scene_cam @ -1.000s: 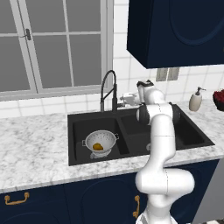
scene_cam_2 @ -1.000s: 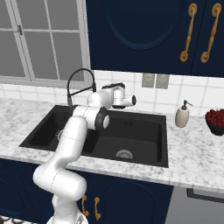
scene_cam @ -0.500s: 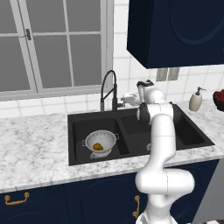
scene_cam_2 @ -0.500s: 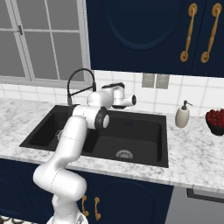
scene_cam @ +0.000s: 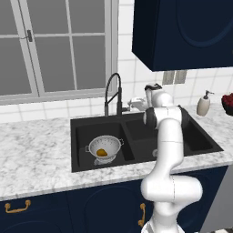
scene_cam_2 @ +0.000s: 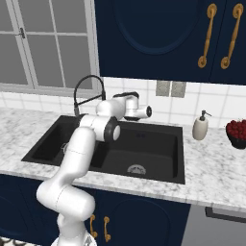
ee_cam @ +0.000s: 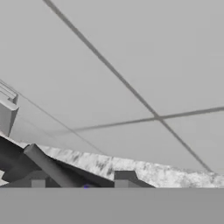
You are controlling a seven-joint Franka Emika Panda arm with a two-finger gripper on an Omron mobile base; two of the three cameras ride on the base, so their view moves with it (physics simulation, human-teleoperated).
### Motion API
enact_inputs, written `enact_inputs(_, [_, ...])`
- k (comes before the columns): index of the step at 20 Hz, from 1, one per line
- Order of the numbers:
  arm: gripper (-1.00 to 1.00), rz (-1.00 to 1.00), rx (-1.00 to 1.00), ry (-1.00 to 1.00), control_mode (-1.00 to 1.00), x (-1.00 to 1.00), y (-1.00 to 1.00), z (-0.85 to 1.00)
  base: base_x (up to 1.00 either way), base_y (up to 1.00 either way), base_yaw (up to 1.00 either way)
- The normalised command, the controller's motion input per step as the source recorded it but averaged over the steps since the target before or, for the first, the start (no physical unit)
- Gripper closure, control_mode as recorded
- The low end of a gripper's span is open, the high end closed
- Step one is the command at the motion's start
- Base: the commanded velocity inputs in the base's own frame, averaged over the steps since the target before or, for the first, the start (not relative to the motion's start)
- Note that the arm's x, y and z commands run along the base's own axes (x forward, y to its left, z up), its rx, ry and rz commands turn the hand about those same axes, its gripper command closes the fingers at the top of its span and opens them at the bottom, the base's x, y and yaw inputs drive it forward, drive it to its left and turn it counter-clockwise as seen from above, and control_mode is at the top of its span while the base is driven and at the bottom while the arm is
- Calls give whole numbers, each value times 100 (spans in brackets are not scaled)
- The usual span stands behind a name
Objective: Put the colander in the sink, put the pear in the colander, and turn on the sink faucet and pour water over the colander.
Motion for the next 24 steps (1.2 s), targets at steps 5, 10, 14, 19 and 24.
enact_inputs(5, [100, -10, 0, 2, -100, 0, -100, -14, 0, 0, 0])
enact_inputs(10, [100, -10, 0, 2, -100, -3, -100, -15, 0, 0, 0])
enact_inputs(14, [100, -10, 0, 1, -100, -23, -96, -19, 0, 0, 0])
enact_inputs(19, [100, -7, 0, 0, -100, -48, -71, -1, 0, 0, 0])
enact_inputs(24, [100, -2, 6, 0, -100, -97, -12, 38, 0, 0, 0])
